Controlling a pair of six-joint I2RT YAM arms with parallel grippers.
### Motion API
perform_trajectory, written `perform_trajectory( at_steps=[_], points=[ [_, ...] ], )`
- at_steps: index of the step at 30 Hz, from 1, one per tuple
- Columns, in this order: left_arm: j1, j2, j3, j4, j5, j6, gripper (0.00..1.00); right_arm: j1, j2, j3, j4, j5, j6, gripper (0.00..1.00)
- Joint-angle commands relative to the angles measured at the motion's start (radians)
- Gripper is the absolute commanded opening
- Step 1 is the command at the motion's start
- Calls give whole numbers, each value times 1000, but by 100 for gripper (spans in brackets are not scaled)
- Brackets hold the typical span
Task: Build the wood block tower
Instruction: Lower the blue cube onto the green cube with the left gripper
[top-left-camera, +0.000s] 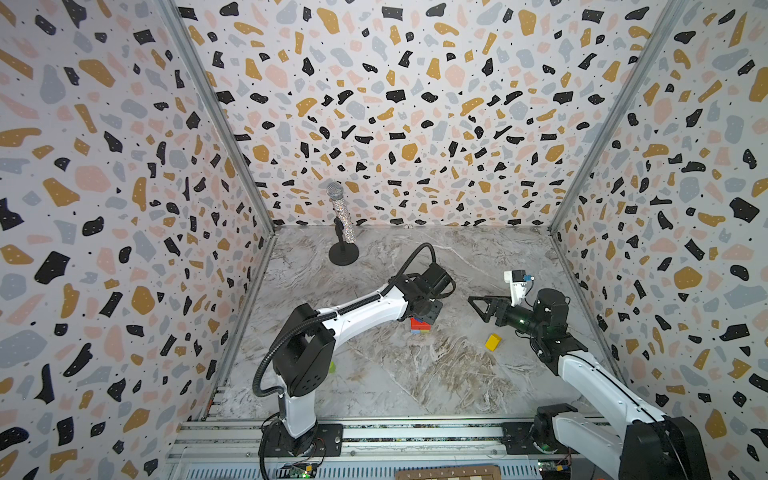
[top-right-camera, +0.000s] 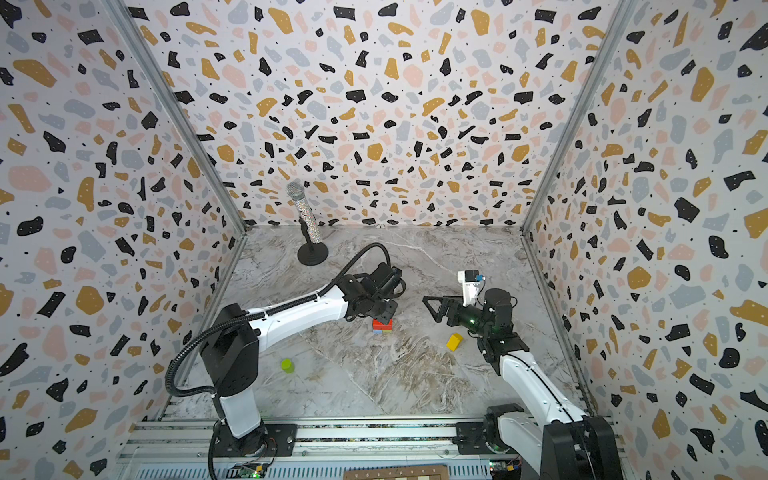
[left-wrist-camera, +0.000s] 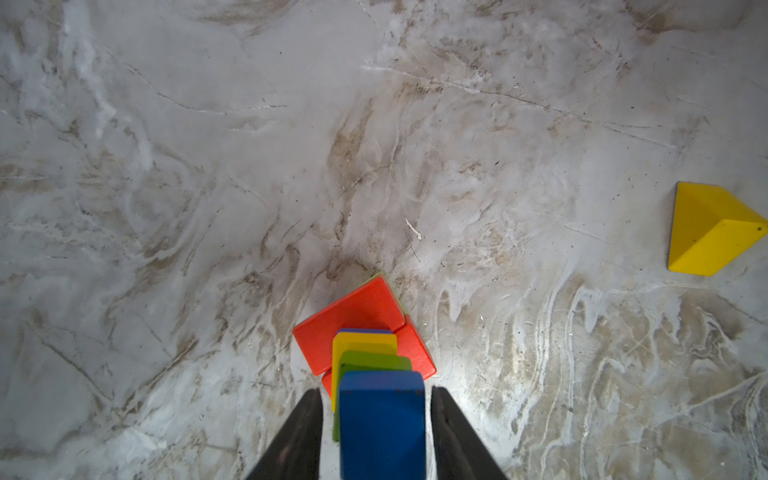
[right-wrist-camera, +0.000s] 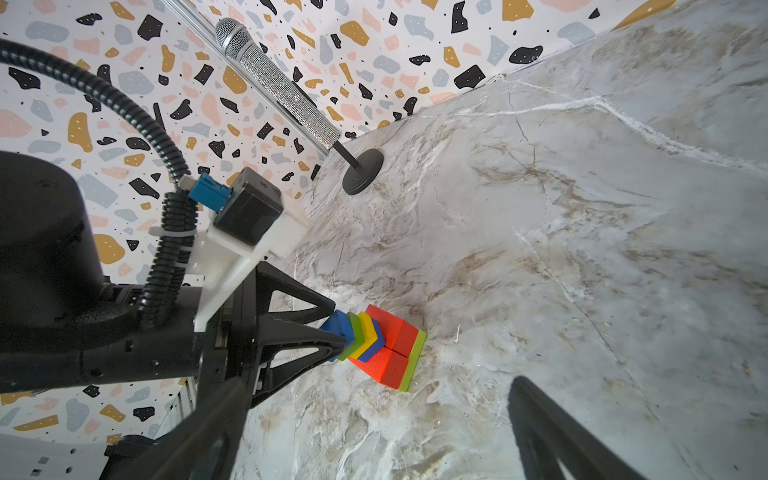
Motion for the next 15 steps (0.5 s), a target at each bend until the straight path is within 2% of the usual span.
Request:
perform_trajectory(
  at_steps=[1,7,15],
  points=[
    [-1,-3,24,-26,-14,9,47,-4,-11,-3,29,-12,3,99],
    [-2,-12,24,-40,-31,13,63,-4,-11,-5,29,-12,3,99],
    [-2,13,11,-39,-20,2,63,-6,-15,-5,28,-13,5,99]
  ],
)
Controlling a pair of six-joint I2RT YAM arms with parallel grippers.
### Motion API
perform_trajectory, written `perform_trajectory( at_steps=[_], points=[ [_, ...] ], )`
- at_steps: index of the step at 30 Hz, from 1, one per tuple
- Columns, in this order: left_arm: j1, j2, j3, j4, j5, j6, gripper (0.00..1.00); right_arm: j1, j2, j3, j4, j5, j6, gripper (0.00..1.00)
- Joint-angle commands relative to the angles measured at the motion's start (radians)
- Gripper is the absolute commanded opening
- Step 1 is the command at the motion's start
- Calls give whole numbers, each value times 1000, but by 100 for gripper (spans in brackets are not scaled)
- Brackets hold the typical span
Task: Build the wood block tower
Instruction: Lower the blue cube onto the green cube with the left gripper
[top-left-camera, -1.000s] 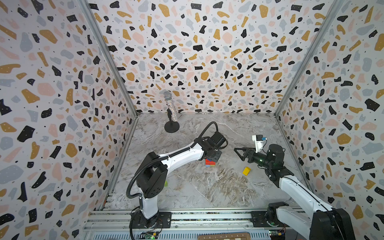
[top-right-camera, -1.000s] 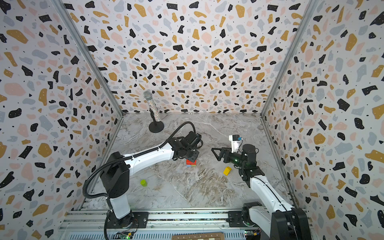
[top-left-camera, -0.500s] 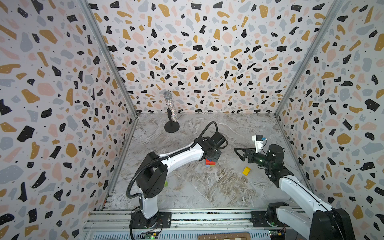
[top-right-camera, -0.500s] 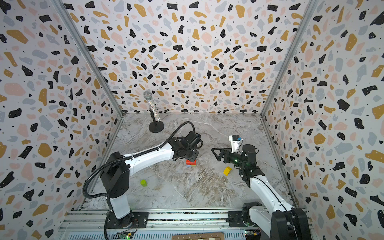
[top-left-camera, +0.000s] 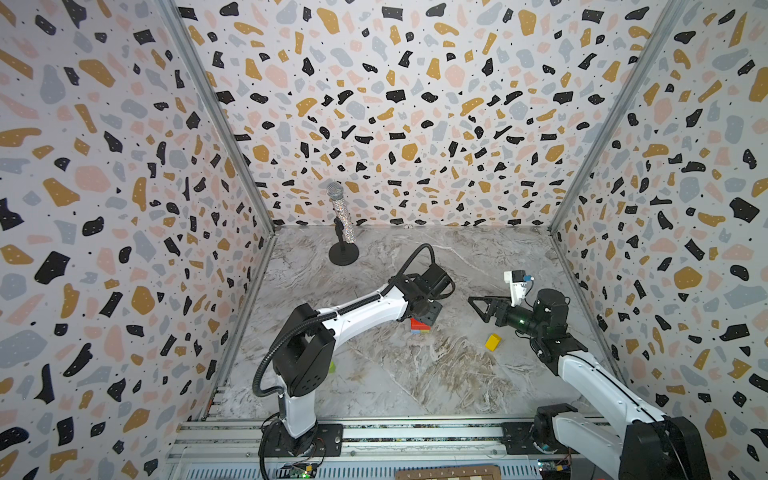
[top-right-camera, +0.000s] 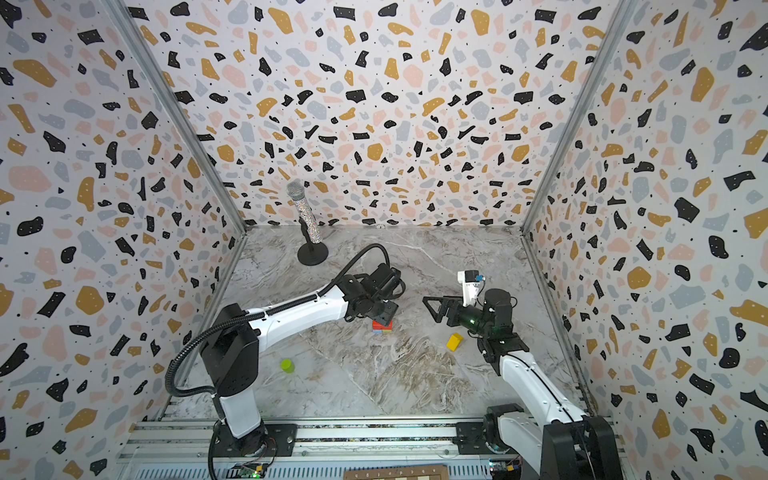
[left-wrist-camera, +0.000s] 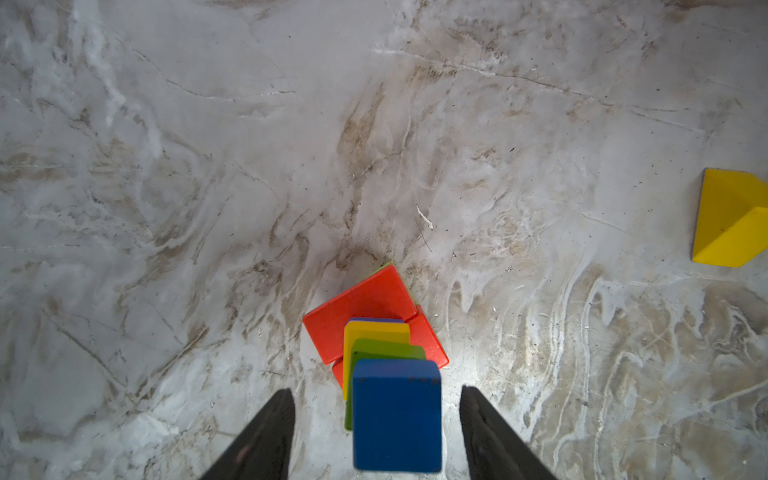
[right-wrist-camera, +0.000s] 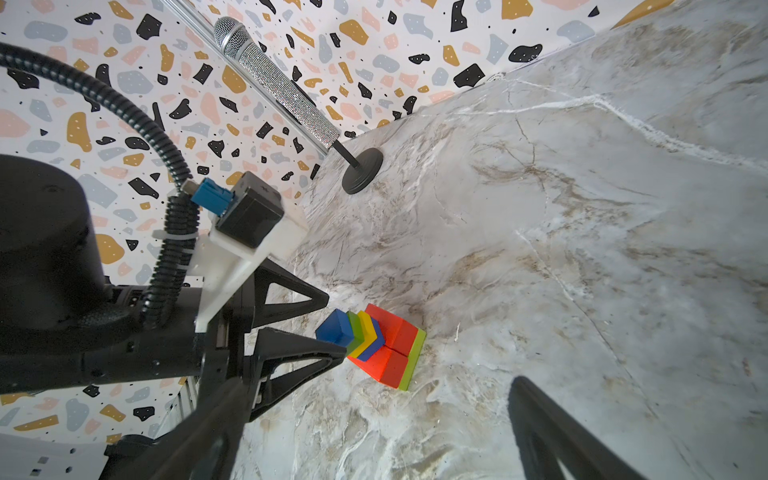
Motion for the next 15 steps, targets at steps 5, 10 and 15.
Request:
perform_trajectory(
  at_steps=[5,10,15],
  points=[
    [0,28,21,-9,-5,2,61,-6,-17,-4,25,-15,4,99],
    [9,45,39,-13,4,2,60,-6,-23,-3,23,-10,0,99],
    [13,60,49,-16,9,1,58,-6,-21,-2,23,-11,0,99]
  ],
)
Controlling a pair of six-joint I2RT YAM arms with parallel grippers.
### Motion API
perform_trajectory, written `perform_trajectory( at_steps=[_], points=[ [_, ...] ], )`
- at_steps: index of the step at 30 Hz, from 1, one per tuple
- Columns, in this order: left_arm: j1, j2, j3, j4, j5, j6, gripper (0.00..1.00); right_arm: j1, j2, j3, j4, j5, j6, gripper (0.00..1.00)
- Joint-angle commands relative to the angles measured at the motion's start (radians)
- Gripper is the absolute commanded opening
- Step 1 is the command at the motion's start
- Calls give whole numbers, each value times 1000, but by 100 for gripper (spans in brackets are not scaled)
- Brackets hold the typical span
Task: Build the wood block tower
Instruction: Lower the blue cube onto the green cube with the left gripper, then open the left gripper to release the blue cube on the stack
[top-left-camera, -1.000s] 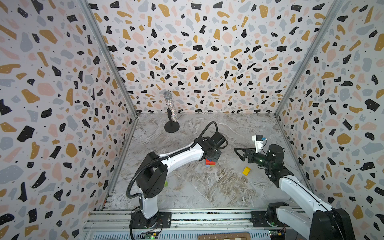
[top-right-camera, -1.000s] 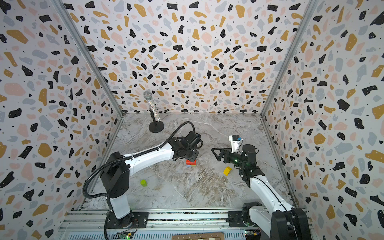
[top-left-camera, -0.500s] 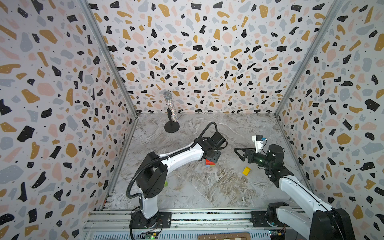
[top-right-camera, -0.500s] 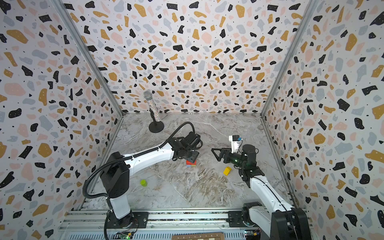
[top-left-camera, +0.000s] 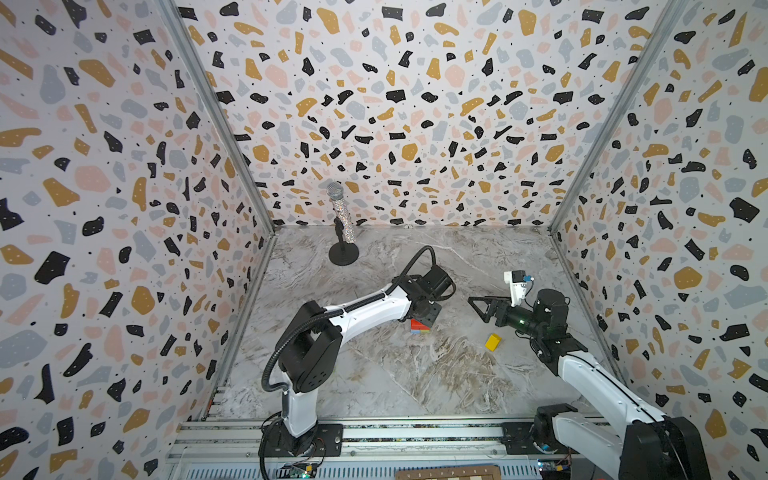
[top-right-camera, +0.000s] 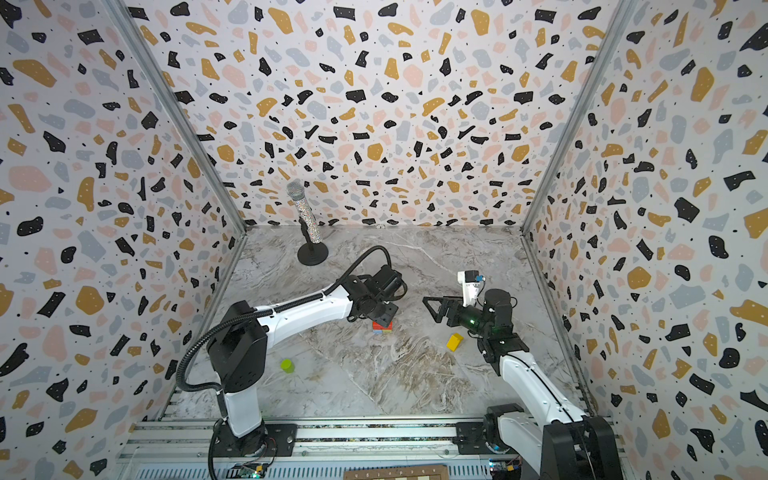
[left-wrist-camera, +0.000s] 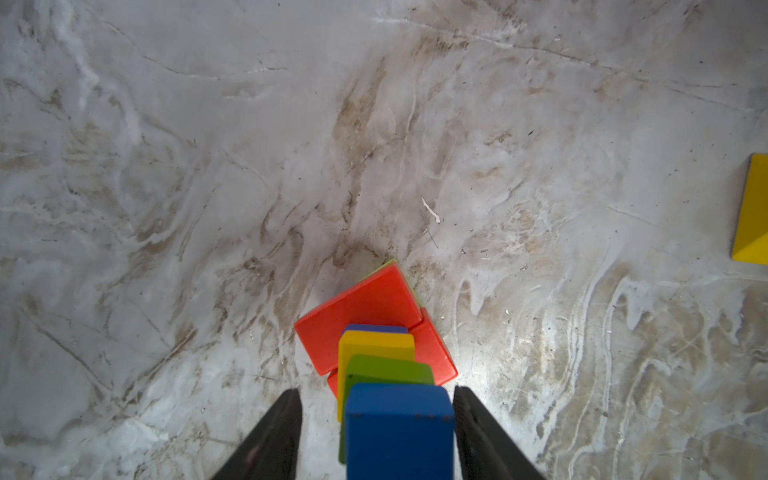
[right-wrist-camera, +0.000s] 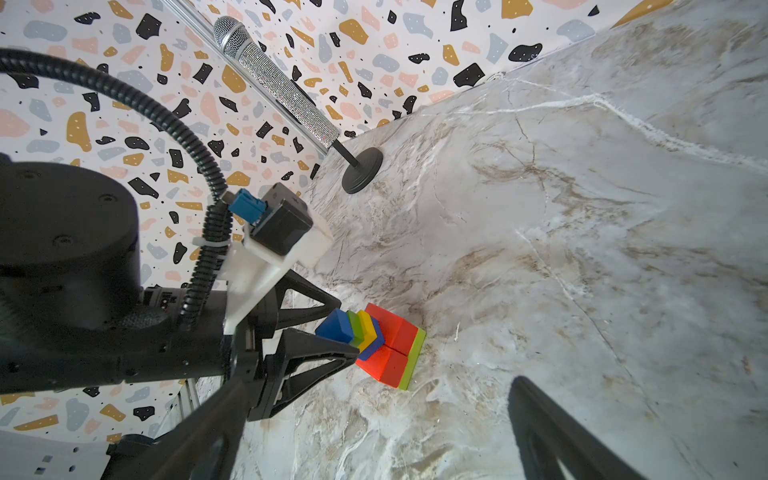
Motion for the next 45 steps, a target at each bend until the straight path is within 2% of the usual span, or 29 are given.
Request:
perform_trajectory(
  at_steps=[1,45],
  points=[
    [8,11,32,-9,9,0,58,-6,-22,-2,24,-13,0,99],
    [24,29,42,-14,30,-22,36,-7,-21,-9,29,-18,5,99]
  ],
)
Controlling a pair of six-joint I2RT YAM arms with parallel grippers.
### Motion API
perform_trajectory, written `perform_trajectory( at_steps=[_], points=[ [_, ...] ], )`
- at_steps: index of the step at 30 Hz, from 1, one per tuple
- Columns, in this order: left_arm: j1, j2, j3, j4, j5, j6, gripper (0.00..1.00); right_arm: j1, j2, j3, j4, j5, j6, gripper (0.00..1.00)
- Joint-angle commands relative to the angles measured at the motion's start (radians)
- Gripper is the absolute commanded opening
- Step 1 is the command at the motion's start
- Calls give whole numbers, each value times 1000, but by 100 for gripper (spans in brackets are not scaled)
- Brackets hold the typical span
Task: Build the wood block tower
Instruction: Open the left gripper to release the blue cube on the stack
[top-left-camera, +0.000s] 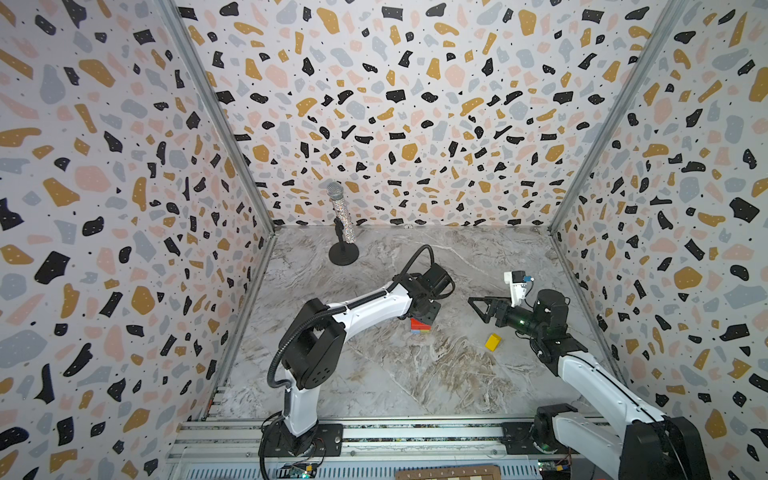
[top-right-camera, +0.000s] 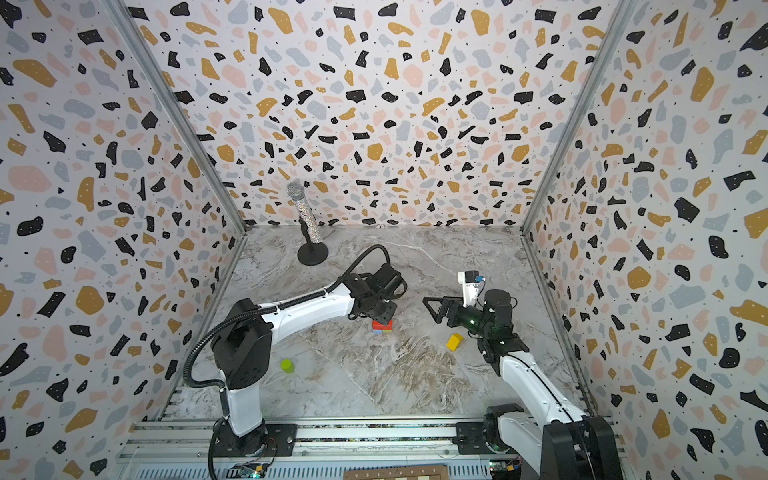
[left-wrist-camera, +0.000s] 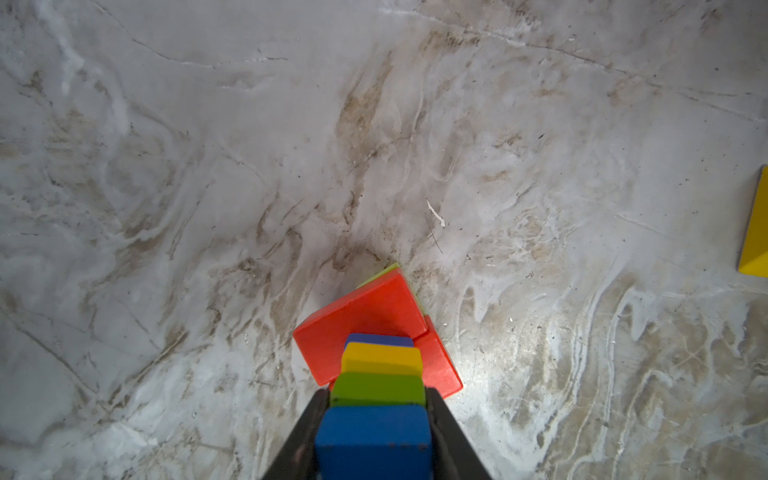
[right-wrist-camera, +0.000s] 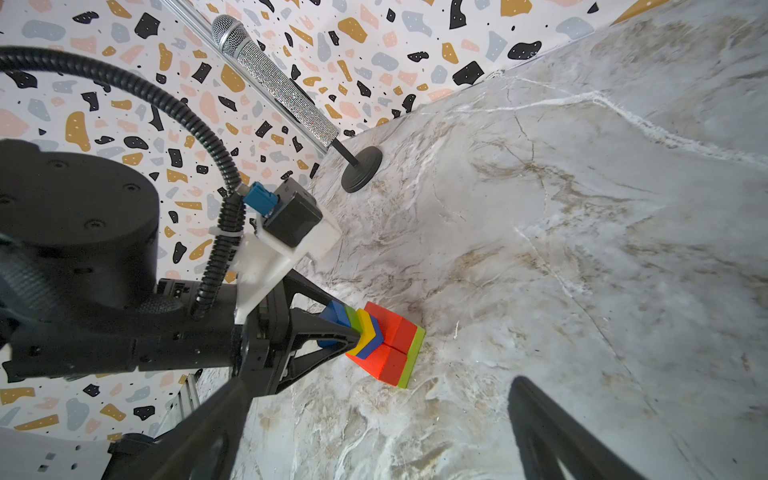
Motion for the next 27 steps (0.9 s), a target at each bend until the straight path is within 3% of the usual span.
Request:
perform_trajectory(
  at_steps=[1,13,18,24,27],
  points=[
    [6,11,25,-6,9,-3,36,-4,-19,-6,30,-16,5,99],
    [7,10,32,-7,8,-4,35,-4,-21,-5,29,-14,5,99],
    [9,-1,32,-5,-9,-4,57,-5,-24,-5,29,-15,4,99],
    [10,-25,44,-5,-43,-13,62,-5,-35,-9,35,-13,0,99],
    [9,-44,61,-24,-73,-14,71,-5,-37,-7,26,-8,-3,99]
  ],
)
